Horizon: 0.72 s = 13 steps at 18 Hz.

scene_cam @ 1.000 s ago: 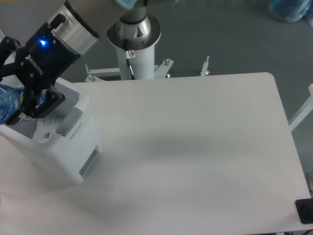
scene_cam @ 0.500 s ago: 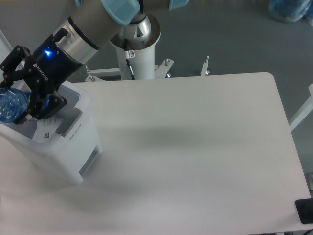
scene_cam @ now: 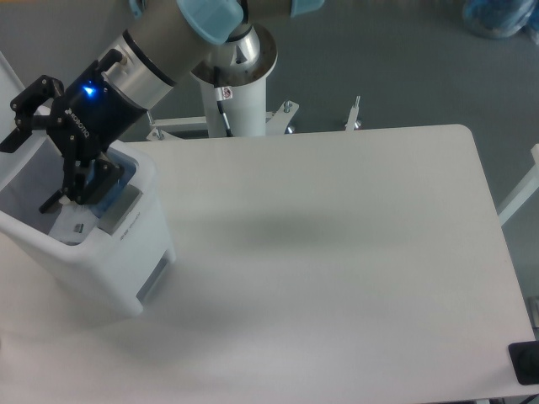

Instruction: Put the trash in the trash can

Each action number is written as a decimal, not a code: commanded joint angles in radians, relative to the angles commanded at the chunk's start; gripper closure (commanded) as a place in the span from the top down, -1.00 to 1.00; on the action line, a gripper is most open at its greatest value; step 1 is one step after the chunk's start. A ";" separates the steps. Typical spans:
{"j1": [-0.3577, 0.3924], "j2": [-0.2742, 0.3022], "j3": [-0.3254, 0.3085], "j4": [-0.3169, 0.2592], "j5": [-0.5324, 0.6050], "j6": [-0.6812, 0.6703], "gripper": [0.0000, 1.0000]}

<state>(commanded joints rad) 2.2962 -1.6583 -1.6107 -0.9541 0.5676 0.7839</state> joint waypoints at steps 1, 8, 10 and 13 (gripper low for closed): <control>0.025 0.002 0.000 0.000 0.002 0.005 1.00; 0.291 -0.001 0.015 0.002 0.002 0.090 1.00; 0.360 -0.008 0.006 0.000 0.003 0.126 1.00; 0.413 -0.060 0.002 0.000 0.018 0.126 1.00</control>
<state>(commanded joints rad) 2.7089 -1.7178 -1.6092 -0.9542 0.5859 0.9096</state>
